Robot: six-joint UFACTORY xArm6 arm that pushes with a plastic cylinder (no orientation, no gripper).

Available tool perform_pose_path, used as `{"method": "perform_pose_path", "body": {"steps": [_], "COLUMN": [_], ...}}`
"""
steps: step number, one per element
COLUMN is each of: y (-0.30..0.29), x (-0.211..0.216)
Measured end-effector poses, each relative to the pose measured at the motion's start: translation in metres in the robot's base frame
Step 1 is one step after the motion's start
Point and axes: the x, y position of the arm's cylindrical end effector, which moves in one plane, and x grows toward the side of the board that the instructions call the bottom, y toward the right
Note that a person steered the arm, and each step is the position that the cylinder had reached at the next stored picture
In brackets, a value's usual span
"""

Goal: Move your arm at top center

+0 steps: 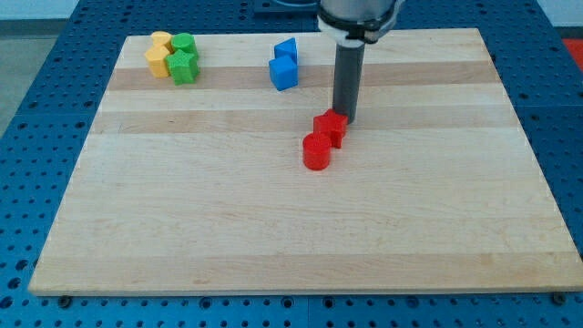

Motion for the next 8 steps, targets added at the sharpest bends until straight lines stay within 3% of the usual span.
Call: {"method": "perform_pose_path", "body": {"steps": [2, 3, 5, 8], "y": [-0.011, -0.013, -0.006, 0.002], "x": [0.045, 0.043, -0.017, -0.163]}}
